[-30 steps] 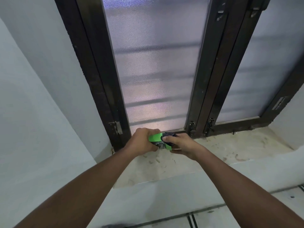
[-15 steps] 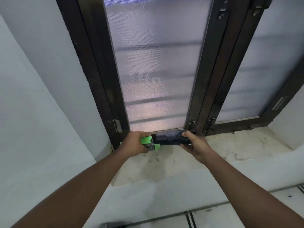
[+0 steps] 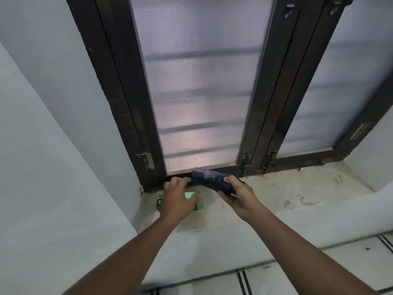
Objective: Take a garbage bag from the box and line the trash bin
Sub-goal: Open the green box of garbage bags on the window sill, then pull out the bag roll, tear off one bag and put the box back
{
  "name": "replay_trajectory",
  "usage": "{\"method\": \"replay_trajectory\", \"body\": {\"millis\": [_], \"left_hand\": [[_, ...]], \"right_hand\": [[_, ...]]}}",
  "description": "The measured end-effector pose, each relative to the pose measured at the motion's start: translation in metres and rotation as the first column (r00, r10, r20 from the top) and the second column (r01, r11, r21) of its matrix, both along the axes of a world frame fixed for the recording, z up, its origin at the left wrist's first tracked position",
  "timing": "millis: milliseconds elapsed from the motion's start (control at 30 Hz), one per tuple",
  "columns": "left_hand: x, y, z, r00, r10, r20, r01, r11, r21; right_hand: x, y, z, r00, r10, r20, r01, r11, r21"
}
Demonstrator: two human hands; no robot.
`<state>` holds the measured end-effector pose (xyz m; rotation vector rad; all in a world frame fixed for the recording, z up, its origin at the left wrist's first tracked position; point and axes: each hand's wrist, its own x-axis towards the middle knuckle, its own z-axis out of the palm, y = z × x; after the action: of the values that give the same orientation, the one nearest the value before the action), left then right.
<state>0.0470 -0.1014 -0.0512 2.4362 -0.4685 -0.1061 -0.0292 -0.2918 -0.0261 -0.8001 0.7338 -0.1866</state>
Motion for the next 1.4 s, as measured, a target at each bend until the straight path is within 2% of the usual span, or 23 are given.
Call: {"method": "replay_trajectory", "body": {"millis": [33,67,100,133,167,200,267,367,467,533,633,700,967,1167,1267,1333,1400], "left_hand": [[-0.006,-0.008,0.006,0.98,0.089,-0.178,-0.126,0.97,-0.209],[-0.011,-0.016,0.014,0.907,0.097,-0.409,-0.263,0.89,-0.373],[-0.015,-0.024,0.02,0.798,0.034,-0.601,-0.389,0.791,-0.472],[-0.017,-0.03,0.025,0.695,-0.051,-0.717,-0.486,0.702,-0.521],[-0.018,-0.033,0.029,0.625,-0.118,-0.772,-0.554,0.63,-0.544],[-0.016,-0.035,0.032,0.592,-0.15,-0.792,-0.59,0.588,-0.553],[-0.011,-0.035,0.033,0.565,-0.163,-0.809,-0.631,0.547,-0.551],[-0.008,-0.032,0.037,0.516,-0.21,-0.83,-0.662,0.518,-0.542],[-0.01,-0.029,0.038,0.478,-0.25,-0.842,-0.66,0.53,-0.533],[-0.013,-0.028,0.04,0.464,-0.277,-0.841,-0.649,0.541,-0.536],[-0.011,-0.024,0.036,0.471,-0.28,-0.836,-0.621,0.568,-0.54],[-0.011,-0.02,0.033,0.483,-0.266,-0.834,-0.586,0.61,-0.533],[-0.013,-0.01,0.037,0.559,-0.241,-0.793,-0.49,0.676,-0.55],[-0.012,-0.007,0.037,0.541,-0.215,-0.813,-0.534,0.659,-0.53],[-0.014,-0.005,0.039,0.579,-0.233,-0.781,-0.471,0.687,-0.554],[-0.015,-0.005,0.041,0.576,-0.264,-0.773,-0.444,0.694,-0.567],[-0.016,-0.003,0.042,0.553,-0.278,-0.786,-0.454,0.691,-0.563]], "right_hand": [[0.0,0.003,0.0,1.0,0.022,0.015,-0.022,1.0,0.016],[0.001,0.007,0.0,0.998,0.055,0.027,-0.056,0.998,0.021],[0.001,0.01,0.001,0.995,0.093,0.035,-0.093,0.995,0.019],[0.0,0.014,0.002,0.99,0.133,0.044,-0.134,0.991,0.018],[0.0,0.017,0.003,0.982,0.179,0.053,-0.18,0.983,0.019],[0.0,0.019,0.003,0.97,0.235,0.059,-0.236,0.972,0.018],[-0.002,0.021,0.006,0.927,0.374,0.021,-0.373,0.927,-0.048],[0.0,0.022,0.013,0.846,0.512,-0.145,-0.532,0.796,-0.289],[0.006,0.029,0.02,0.831,0.459,-0.315,-0.554,0.624,-0.552],[0.008,0.031,0.022,0.852,0.392,-0.346,-0.521,0.577,-0.629],[0.008,0.029,0.022,0.863,0.401,-0.308,-0.503,0.617,-0.605],[0.006,0.029,0.022,0.876,0.408,-0.256,-0.48,0.683,-0.551],[0.004,0.03,0.032,0.95,0.273,-0.155,-0.303,0.924,-0.233],[0.003,0.033,0.039,0.972,0.164,-0.17,-0.184,0.977,-0.108],[-0.001,0.035,0.046,0.965,0.237,-0.11,-0.243,0.969,-0.044],[-0.003,0.035,0.048,0.93,0.356,-0.093,-0.366,0.922,-0.126],[-0.005,0.037,0.047,0.902,0.408,-0.143,-0.432,0.87,-0.238]]}}
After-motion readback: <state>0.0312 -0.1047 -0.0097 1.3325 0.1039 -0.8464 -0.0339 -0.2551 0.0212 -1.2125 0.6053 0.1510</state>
